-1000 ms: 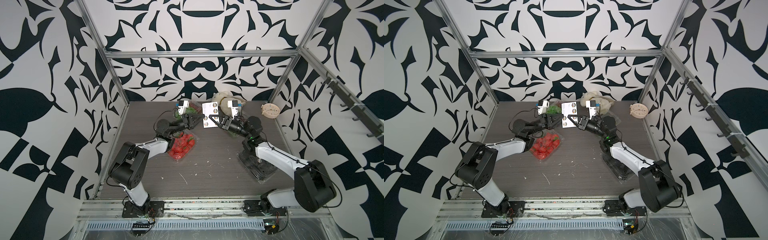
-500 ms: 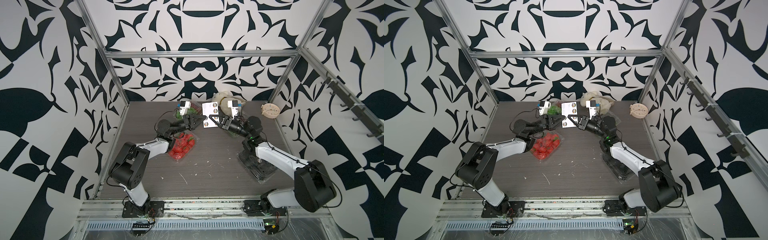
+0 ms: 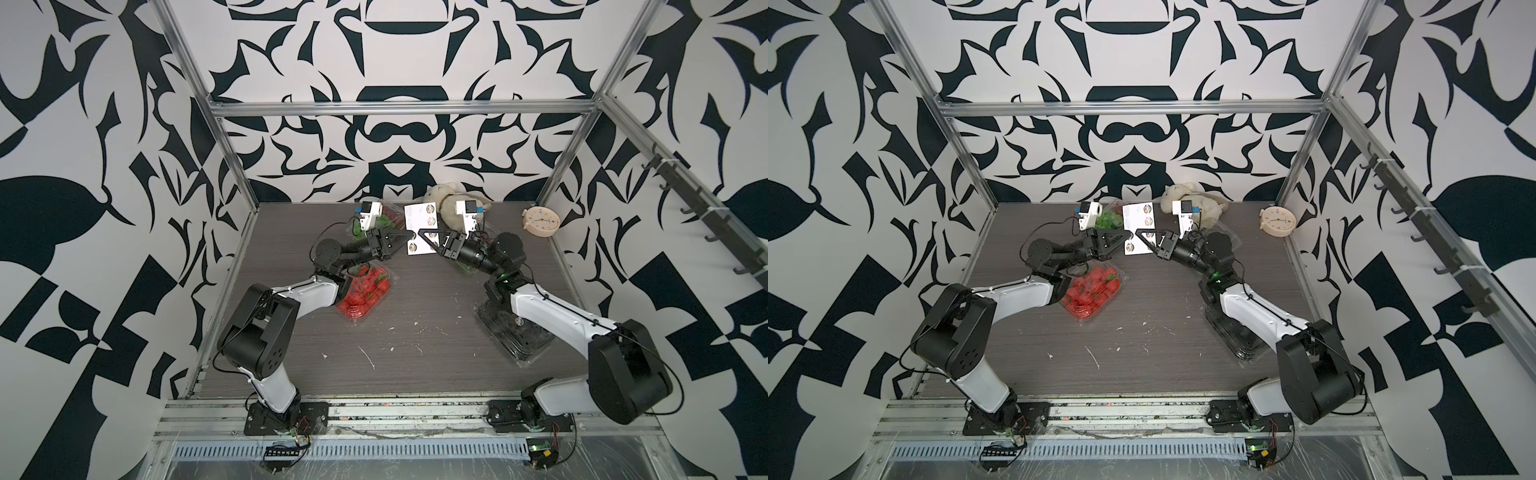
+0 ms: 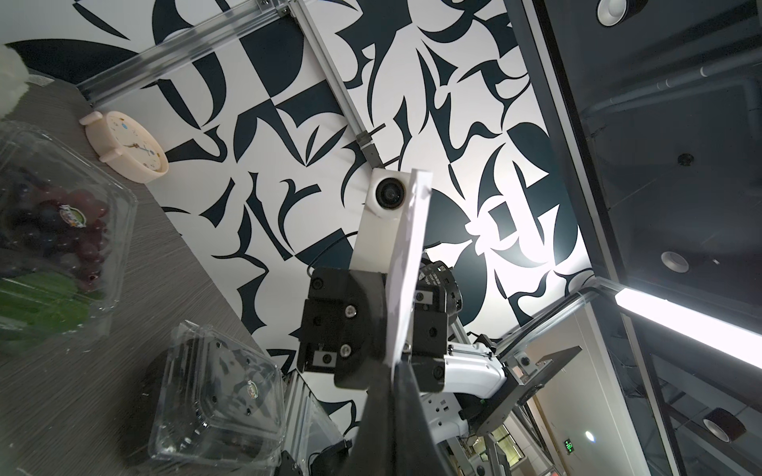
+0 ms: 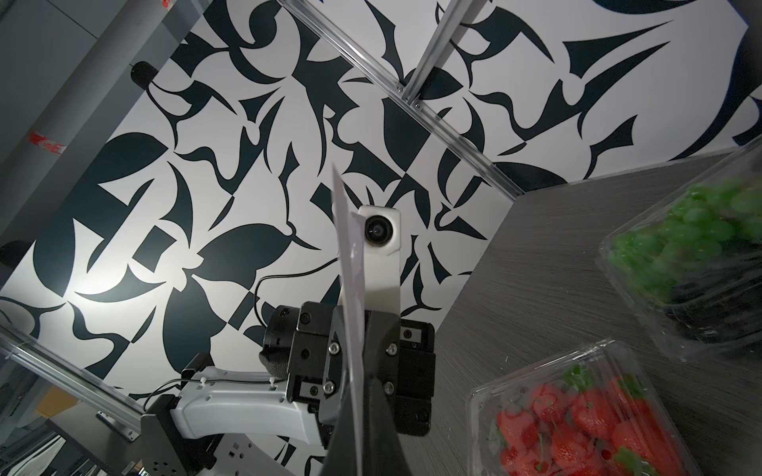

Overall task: Label fruit boxes
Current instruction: Adjust the label sticker.

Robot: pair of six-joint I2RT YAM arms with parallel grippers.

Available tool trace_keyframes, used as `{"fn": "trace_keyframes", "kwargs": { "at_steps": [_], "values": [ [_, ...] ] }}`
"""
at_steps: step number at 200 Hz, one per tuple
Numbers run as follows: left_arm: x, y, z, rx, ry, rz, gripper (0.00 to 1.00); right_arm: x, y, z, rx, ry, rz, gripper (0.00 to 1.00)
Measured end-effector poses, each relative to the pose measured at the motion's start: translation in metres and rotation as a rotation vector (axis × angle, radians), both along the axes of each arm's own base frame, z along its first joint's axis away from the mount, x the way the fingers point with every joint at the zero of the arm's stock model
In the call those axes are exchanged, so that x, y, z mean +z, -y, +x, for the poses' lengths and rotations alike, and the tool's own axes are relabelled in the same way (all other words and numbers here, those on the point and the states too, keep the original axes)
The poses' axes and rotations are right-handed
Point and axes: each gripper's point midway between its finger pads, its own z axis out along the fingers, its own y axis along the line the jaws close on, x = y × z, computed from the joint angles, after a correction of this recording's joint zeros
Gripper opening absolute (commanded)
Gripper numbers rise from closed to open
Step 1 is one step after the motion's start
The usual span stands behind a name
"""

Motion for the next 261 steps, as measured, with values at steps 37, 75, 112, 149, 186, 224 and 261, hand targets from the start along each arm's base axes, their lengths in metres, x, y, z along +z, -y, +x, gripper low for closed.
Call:
{"fn": "trace_keyframes", "kwargs": {
  "at_steps": [37,75,112,149,186,224,261],
  "values": [
    [0.004,0.003,-0.002,-0.006,0.008,-0.006,0.0,0.002,0.001,0.0,-0.001,0.008,0.006,0.0],
    [0.004,0.004,-0.003,-0.009,0.006,-0.007,0.0,0.0,0.0,0.001,-0.001,0.004,0.004,0.0],
    [0.004,0.006,-0.004,-0.012,0.006,-0.008,0.0,-0.001,0.0,0.002,0.0,0.006,0.005,0.0],
    [0.007,0.008,-0.003,-0.016,0.014,-0.012,0.0,0.002,0.001,0.002,-0.003,0.016,0.012,0.0],
    [0.007,0.009,-0.003,-0.017,0.013,-0.012,0.0,0.002,0.001,0.003,-0.005,0.014,0.011,0.0],
    [0.007,0.009,-0.003,-0.017,0.015,-0.012,0.0,-0.002,0.002,0.005,-0.013,0.004,0.001,0.2],
    [0.003,0.0,0.006,0.009,0.005,-0.006,0.0,-0.008,0.021,0.004,-0.085,-0.028,-0.059,0.27]
  ]
}}
